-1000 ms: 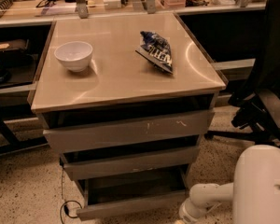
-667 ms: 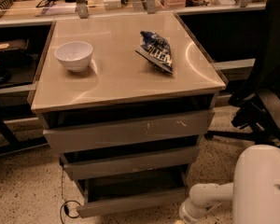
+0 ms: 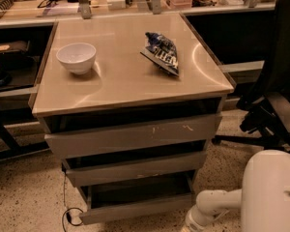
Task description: Close bottom drawer
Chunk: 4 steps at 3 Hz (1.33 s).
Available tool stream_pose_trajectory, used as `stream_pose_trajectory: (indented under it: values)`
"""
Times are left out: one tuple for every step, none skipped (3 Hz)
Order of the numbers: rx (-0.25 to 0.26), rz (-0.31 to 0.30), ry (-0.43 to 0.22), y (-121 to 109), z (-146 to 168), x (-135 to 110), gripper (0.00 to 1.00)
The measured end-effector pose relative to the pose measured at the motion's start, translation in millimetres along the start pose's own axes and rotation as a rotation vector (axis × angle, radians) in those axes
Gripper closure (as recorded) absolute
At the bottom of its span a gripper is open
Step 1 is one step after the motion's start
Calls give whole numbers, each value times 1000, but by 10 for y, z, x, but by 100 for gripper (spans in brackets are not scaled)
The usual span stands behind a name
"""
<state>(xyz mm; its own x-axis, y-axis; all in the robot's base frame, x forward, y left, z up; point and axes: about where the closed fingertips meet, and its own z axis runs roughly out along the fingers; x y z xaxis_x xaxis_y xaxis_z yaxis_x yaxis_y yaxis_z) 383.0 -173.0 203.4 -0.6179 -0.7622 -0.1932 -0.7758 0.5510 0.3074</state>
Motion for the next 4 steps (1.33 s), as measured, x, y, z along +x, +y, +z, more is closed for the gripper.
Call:
stream_pose_trajectory:
  values:
    - [0,0,0,0,0,0,65]
    - [-4,-3,-1,-1,12,-2,89]
    - [39,-9,-7,-147,63,-102,100]
    - [79,-21,-8,-364,98,-238,100]
